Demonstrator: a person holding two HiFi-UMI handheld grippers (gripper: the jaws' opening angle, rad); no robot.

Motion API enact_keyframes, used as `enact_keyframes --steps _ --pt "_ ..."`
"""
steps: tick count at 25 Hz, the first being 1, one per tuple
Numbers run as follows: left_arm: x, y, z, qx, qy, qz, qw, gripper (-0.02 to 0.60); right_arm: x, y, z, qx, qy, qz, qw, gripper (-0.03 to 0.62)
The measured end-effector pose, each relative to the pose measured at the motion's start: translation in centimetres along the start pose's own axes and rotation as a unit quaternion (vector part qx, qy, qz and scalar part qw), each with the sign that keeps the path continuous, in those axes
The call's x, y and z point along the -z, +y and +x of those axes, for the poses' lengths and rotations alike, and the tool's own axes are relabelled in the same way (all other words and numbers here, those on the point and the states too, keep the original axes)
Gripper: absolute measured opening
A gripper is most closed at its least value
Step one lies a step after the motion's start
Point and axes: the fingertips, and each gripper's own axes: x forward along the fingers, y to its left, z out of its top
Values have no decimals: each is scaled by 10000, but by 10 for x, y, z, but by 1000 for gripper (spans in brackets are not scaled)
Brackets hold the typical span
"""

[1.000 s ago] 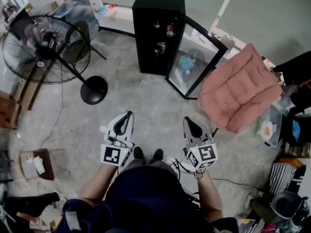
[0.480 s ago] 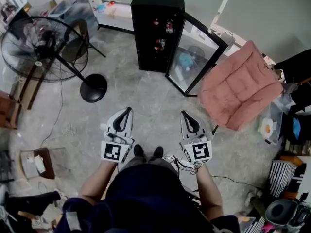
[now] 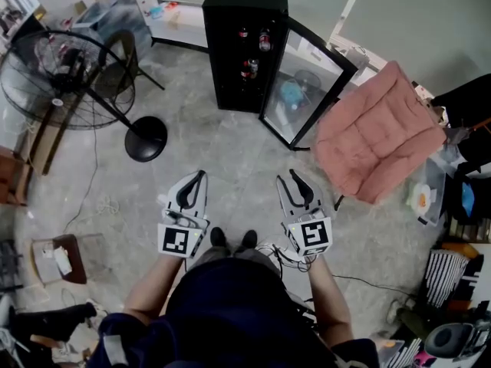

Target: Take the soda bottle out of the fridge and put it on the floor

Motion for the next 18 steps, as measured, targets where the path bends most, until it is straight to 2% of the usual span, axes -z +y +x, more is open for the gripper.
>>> enact_keyframes --steps 5,8,13,18 --pt "1 0 -1 13 36 -19 10000 23 0 -6 4 125 -219 58 9997 269" --pt "2 1 -2 4 55 3 10000 23 -2 -9 4 225 -184 36 9996 324" --pt "3 5 -2 -3 94 -11 10000 23 -3 -14 8 229 -227 98 9994 354" --pt "3 15 -7 60 89 34 9999 23 -9 -13 19 220 -257 102 9994 357"
